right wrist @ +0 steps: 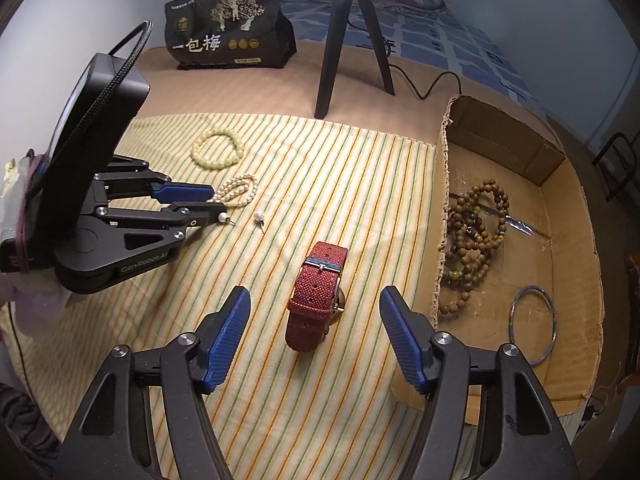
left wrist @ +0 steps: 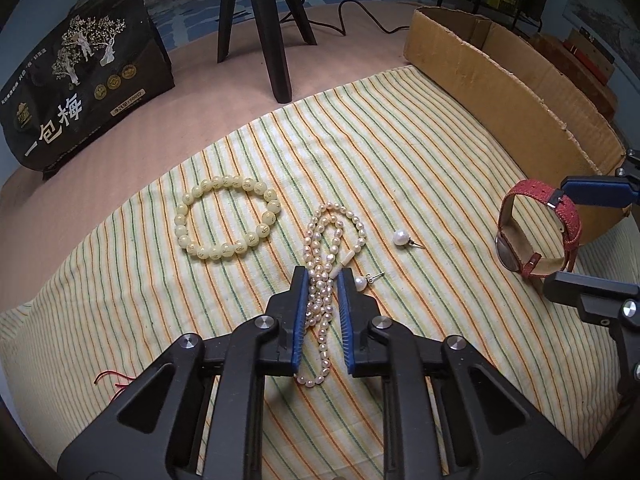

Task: Organize jewelry
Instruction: 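Close the left tool on the pearl necklace while the right tool grips the red watch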

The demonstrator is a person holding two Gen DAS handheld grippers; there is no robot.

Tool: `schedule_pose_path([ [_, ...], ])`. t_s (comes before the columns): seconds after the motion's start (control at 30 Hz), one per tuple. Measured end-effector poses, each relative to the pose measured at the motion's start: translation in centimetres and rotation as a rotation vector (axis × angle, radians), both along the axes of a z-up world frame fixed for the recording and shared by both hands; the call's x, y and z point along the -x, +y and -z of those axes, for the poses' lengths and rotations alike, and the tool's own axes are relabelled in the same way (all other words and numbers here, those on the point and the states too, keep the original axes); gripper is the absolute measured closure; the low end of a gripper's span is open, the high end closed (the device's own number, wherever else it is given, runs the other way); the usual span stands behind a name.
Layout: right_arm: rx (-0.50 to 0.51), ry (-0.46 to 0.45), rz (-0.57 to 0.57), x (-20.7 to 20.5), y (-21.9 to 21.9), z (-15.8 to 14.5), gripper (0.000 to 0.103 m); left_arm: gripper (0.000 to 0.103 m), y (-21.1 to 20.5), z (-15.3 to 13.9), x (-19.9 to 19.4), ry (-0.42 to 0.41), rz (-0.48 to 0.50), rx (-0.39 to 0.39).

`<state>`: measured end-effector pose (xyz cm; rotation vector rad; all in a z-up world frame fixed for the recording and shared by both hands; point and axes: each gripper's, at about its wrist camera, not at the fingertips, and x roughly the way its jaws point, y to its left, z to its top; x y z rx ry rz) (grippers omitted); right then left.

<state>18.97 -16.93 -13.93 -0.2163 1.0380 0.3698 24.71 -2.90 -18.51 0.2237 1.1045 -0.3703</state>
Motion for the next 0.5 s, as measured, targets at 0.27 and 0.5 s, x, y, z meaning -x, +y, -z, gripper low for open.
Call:
schedule_pose_path([
  [0.27, 0.042, 0.012, -0.012, -0.3, 1.0, 0.9, 0.069, 0.098, 0.4, -0.1, 0.2, 0.003, -0.017, 0.027],
  [0.5, 0.019, 0.011, -0.018, -0.3, 0.8, 0.9, 0.084, 0.098, 1.0, -0.6, 0.5, 0.014, -0.043, 0.052],
])
